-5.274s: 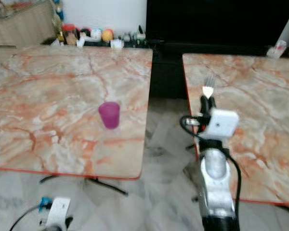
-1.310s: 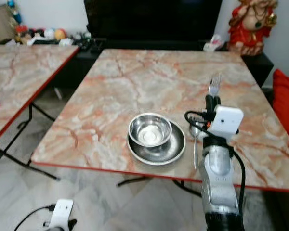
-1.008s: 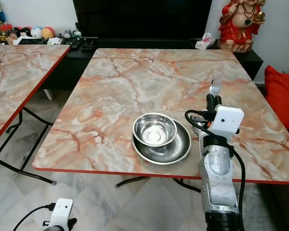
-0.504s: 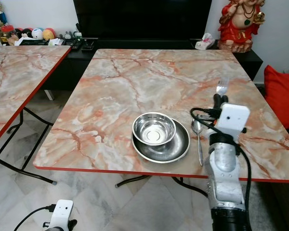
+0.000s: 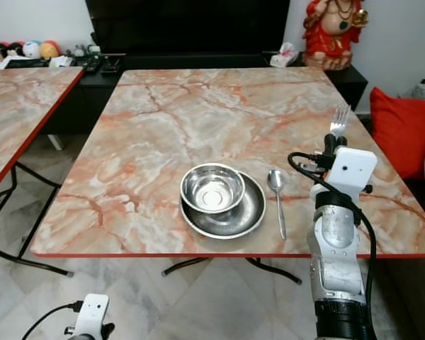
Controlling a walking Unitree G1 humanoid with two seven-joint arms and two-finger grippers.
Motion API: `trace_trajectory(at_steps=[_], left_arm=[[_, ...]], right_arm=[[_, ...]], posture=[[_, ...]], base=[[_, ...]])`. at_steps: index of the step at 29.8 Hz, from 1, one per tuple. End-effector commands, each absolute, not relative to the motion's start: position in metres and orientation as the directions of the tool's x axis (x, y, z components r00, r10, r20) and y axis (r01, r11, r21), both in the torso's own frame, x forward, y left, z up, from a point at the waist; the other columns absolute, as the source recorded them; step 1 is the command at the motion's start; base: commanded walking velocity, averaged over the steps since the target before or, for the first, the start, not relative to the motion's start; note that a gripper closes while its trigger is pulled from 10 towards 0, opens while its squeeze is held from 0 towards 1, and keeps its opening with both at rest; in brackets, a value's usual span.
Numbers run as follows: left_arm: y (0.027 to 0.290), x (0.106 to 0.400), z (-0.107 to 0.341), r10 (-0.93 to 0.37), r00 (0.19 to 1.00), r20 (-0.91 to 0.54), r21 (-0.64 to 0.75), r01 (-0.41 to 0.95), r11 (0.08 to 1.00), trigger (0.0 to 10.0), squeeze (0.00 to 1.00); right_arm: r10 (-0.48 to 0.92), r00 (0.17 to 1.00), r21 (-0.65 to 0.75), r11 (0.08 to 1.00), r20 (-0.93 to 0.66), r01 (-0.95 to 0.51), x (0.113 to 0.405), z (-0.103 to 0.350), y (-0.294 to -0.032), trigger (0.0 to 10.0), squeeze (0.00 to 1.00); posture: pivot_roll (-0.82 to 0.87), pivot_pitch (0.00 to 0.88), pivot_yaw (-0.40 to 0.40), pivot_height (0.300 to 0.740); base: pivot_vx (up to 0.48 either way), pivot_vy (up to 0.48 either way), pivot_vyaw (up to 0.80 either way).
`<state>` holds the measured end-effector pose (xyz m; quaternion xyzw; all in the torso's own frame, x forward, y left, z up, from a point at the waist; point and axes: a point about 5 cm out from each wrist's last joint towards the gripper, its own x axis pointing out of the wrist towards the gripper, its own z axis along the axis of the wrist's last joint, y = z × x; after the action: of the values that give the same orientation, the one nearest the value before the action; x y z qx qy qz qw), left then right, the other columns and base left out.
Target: Setting the table
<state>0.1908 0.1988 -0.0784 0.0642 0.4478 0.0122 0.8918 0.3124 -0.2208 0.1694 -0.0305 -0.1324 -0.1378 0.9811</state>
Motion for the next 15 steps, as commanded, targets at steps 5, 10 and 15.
trace_trajectory(at_steps=[5, 10, 15], left_arm=[[0.201, 0.1856, -0.0809, 0.085, 0.582, -0.809, 0.125, 0.029, 0.992, 10.0, 0.0], [0.2009, 0.1863, -0.0806, 0.084, 0.583, -0.808, 0.126, 0.033, 0.991, 10.0, 0.0], [0.1996, 0.1874, -0.0802, 0.079, 0.585, -0.807, 0.124, 0.037, 0.992, 10.0, 0.0]], right_arm=[[-0.255, 0.931, -0.023, 0.963, 0.261, 0.27, 0.3161, 0.1696, -0.2173, 10.0, 0.0], [-0.256, 0.93, -0.021, 0.962, 0.263, 0.271, 0.3166, 0.1703, -0.2177, 10.0, 0.0], [-0.256, 0.93, -0.019, 0.962, 0.265, 0.271, 0.3169, 0.1704, -0.2178, 10.0, 0.0]], posture=[[0.02, 0.0, 0.034, 0.74], [0.01, 0.0, 0.034, 0.74], [0.01, 0.0, 0.034, 0.74]], base=[[0.0, 0.0, 0.0], [0.259, 0.0, 0.0], [0.277, 0.0, 0.0]])
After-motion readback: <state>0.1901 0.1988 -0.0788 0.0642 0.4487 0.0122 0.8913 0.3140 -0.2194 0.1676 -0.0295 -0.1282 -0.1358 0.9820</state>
